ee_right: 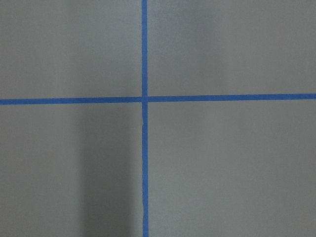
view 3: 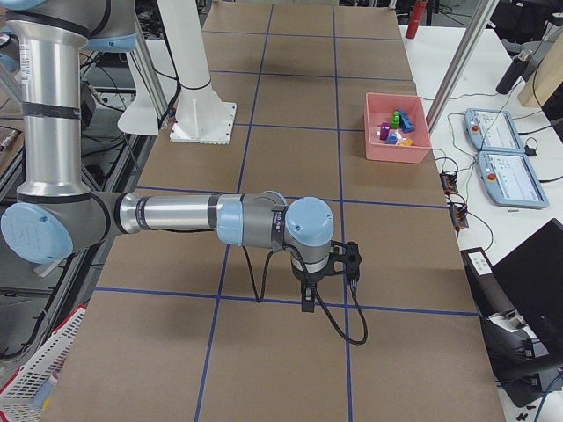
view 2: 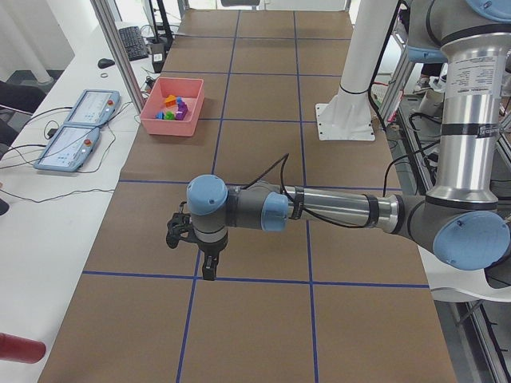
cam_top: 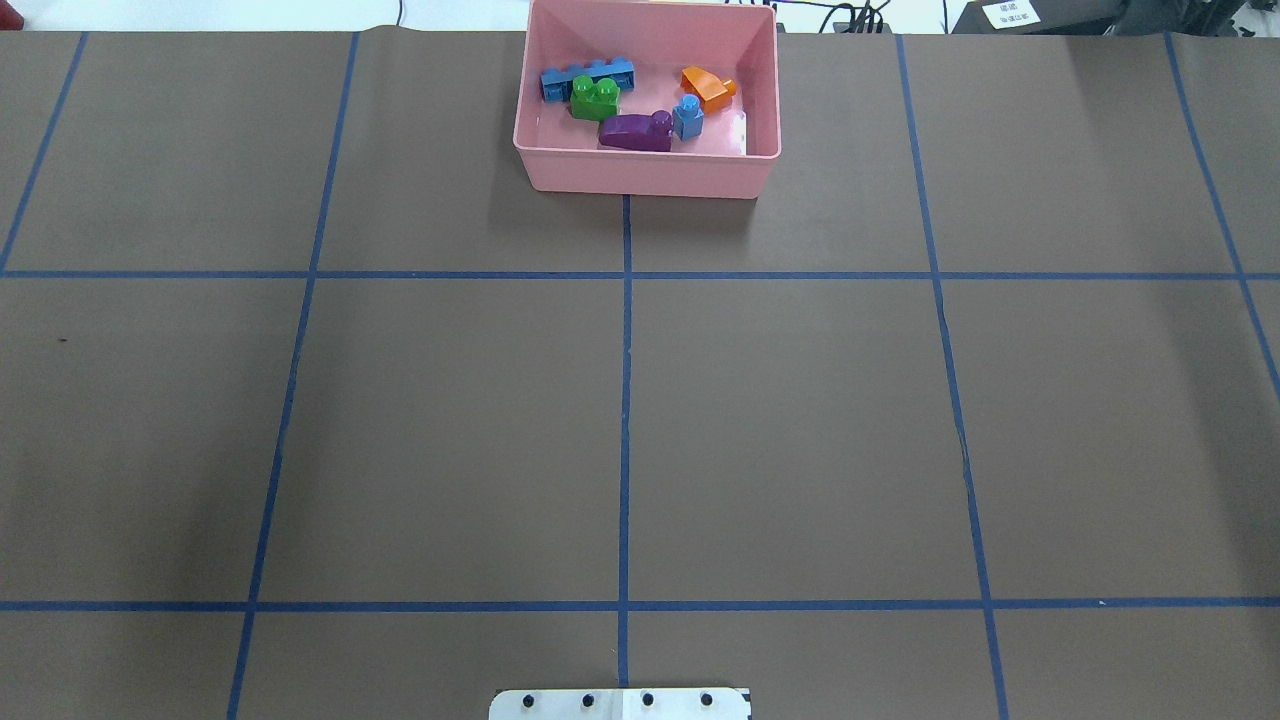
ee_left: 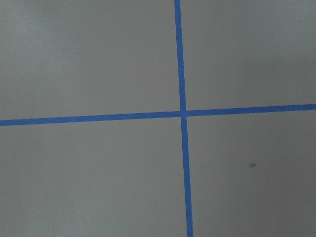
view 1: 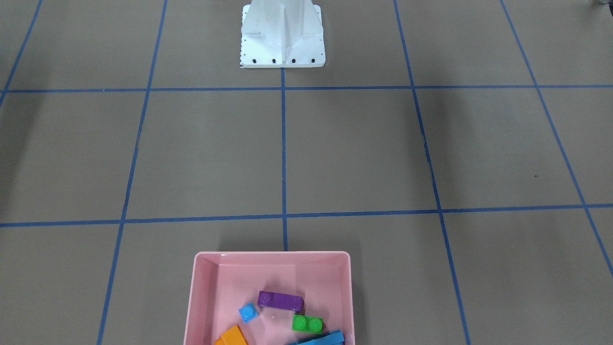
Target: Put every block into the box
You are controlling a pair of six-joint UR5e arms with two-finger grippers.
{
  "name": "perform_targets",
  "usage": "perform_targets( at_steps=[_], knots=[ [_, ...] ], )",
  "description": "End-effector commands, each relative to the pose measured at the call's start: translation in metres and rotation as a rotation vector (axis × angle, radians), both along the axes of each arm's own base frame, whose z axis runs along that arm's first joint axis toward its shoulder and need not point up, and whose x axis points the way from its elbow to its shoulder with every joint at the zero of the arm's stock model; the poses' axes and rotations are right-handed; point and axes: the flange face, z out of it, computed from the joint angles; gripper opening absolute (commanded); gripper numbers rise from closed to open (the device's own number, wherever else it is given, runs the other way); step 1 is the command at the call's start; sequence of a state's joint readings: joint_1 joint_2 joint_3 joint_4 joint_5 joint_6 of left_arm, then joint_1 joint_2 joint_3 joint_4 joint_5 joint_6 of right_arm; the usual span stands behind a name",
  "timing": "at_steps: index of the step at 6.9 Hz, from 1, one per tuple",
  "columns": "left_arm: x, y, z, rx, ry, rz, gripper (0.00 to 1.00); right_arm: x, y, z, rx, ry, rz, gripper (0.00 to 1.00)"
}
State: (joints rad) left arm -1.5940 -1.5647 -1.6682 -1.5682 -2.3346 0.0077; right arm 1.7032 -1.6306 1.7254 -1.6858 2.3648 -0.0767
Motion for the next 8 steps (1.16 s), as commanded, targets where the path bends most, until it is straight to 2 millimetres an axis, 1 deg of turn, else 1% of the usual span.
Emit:
perform_targets(
  at_steps=[1, 7, 8],
  knots=[
    [0.0, 0.0, 0.0, -0.001, 0.0, 0.0, 1.0, 0.0, 0.0, -0.001, 0.002, 0.0, 0.0, 1.0],
    [0.0, 0.001, 0.004, -0.009, 0.002, 0.0, 1.0, 0.0, 0.001, -0.004, 0.007, -0.001, 0.001, 1.0],
    [0.0, 0.0, 0.003, -0.007, 0.002, 0.0, 1.0, -0.002, 0.01, 0.0, -0.002, -0.013, 0.001, 1.0]
  ],
)
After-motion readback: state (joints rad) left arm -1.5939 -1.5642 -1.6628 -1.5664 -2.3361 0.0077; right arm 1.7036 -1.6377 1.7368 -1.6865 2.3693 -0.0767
